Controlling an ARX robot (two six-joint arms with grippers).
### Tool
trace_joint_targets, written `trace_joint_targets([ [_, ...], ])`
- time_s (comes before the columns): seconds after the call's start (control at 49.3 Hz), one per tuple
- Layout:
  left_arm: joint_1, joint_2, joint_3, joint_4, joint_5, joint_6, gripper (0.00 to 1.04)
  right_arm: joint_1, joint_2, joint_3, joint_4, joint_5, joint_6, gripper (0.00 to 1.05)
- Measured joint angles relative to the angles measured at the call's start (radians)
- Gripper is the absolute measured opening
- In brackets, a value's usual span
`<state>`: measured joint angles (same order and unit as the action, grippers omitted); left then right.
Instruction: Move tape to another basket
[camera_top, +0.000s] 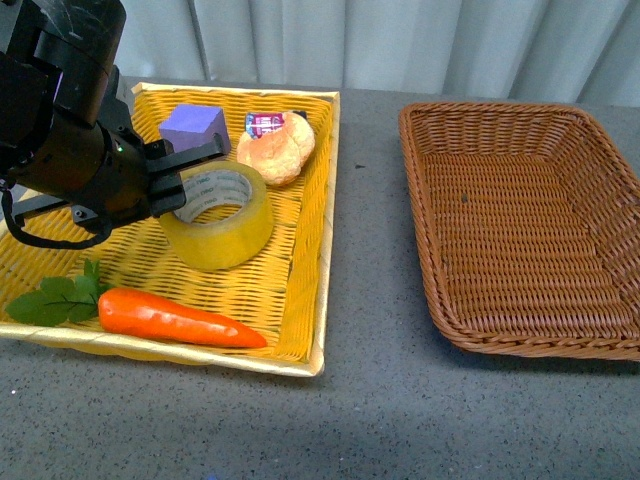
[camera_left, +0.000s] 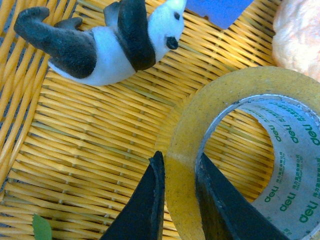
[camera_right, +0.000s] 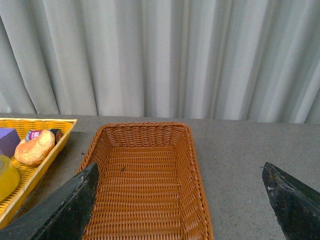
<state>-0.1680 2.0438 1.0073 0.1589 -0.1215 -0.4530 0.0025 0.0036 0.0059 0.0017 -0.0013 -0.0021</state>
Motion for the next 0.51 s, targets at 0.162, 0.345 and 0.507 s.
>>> trace_joint_targets([
  [0.162,-0.029,-0.107,-0.016,0.068,0.066,0.167,0.14,0.0,0.0,0.0,0.0,0.0,0.0,0.96],
  [0.345,-0.125,-0.203,0.006,0.112,0.175,0.486,0.14,0.0,0.0,0.0,0.0,0.0,0.0,0.96],
  [0.507,-0.204,-0.193,0.053,0.063,0.258,0.572,0.14,0.0,0.0,0.0,0.0,0.0,0.0,0.96],
])
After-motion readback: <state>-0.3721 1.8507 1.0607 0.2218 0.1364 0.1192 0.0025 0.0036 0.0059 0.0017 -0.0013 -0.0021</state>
